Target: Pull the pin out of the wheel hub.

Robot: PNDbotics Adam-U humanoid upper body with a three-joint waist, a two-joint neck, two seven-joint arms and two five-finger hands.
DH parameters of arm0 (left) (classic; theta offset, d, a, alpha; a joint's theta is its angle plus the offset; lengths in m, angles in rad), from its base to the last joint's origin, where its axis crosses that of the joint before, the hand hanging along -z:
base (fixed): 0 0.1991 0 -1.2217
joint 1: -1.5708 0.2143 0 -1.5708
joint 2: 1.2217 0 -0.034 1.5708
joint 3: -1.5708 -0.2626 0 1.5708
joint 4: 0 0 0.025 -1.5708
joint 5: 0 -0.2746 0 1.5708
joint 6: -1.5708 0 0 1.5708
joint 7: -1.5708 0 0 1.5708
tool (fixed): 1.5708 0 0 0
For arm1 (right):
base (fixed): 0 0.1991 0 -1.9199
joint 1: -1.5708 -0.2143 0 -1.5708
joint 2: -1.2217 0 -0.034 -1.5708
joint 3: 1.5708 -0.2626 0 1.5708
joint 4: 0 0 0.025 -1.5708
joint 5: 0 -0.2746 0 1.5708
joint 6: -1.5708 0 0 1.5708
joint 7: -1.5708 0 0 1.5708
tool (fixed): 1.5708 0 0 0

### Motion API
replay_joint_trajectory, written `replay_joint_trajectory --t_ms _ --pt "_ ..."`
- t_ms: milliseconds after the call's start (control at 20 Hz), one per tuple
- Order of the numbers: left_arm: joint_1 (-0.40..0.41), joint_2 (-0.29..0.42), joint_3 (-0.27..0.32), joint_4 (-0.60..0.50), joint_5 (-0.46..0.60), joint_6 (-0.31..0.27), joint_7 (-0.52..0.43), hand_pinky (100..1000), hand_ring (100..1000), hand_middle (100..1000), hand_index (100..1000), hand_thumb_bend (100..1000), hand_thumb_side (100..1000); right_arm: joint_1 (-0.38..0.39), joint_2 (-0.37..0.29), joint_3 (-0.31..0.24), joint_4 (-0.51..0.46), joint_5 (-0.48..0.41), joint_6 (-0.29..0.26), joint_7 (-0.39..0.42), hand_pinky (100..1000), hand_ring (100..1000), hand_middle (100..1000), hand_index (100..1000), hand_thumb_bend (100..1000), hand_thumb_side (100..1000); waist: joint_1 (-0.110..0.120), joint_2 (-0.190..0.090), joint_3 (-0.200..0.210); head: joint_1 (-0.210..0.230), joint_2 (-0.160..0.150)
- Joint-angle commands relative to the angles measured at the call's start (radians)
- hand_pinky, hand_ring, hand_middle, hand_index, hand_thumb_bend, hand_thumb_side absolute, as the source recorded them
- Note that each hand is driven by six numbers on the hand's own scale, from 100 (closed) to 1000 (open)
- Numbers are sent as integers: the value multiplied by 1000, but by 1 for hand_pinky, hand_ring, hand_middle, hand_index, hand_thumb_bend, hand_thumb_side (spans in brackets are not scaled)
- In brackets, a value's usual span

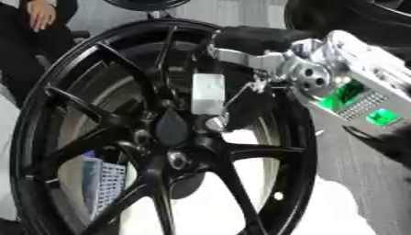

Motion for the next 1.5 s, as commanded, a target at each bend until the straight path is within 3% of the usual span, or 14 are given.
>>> replay_joint_trajectory --t_ms 50,500,900,1400,1500 --pt "-4 12 4 -11 -6 0 -3 884 763 599 743 100 579 -12 -26 -15 -7 30 144 149 850 776 669 808 440 251 7 -21 -1 -2 -14" --pt "-4 12 3 -11 -8 -3 -7 885 763 599 743 100 579 -10 -28 -16 -17 100 157 191 845 753 569 737 431 264 9 -22 -4 -4 -12" --pt "-5 11 3 -11 -9 -3 -10 886 764 600 743 100 581 -11 -30 -22 -35 108 176 203 838 721 482 670 394 250 10 -22 -8 -4 -13" --pt "-7 11 4 -11 -10 -1 -10 887 764 601 742 100 584 -9 -31 -29 -50 69 200 167 825 688 417 624 287 160 12 -22 -9 -5 -14" --pt "-7 11 4 -11 -9 -1 -10 888 764 601 742 100 584 -8 -32 -28 -52 58 205 155 826 686 412 622 278 106 11 -23 -10 -4 -14"
